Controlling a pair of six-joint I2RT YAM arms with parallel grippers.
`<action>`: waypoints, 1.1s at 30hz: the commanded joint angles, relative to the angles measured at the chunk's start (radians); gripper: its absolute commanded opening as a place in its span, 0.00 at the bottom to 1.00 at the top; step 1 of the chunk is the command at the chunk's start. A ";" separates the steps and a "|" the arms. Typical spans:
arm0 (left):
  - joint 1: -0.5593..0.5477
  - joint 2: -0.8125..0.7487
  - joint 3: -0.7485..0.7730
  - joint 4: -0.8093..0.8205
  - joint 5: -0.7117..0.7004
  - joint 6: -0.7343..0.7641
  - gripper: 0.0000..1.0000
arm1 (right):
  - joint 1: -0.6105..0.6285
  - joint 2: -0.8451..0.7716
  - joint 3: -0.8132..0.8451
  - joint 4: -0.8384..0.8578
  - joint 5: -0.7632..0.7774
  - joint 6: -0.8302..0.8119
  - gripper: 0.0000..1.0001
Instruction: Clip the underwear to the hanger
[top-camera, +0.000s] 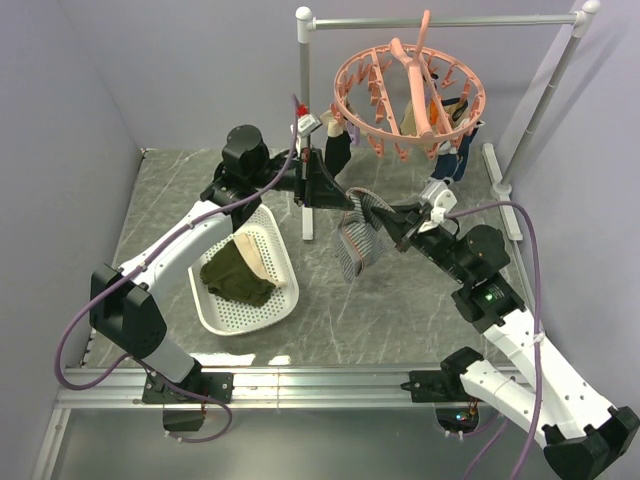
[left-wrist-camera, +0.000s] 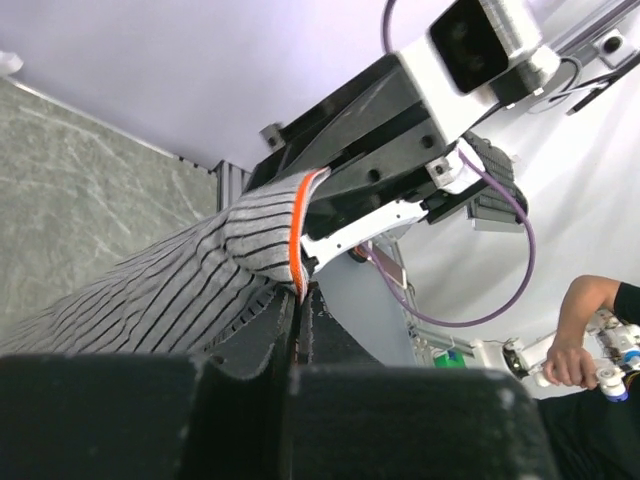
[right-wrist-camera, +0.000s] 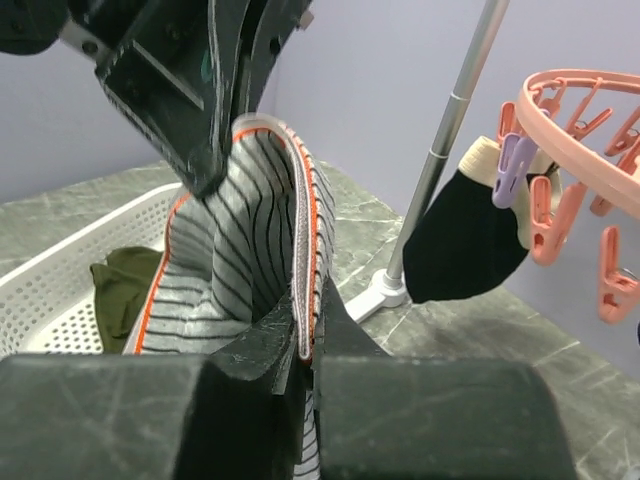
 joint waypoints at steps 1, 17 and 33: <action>-0.004 -0.004 0.028 -0.077 0.007 0.080 0.05 | 0.006 -0.020 0.071 -0.003 0.017 0.004 0.00; -0.004 -0.126 -0.363 0.131 -0.126 0.350 0.62 | 0.006 -0.001 0.247 -0.135 0.124 0.150 0.00; -0.028 -0.218 -0.500 0.116 0.042 0.665 0.86 | 0.006 0.034 0.315 -0.143 0.141 0.164 0.00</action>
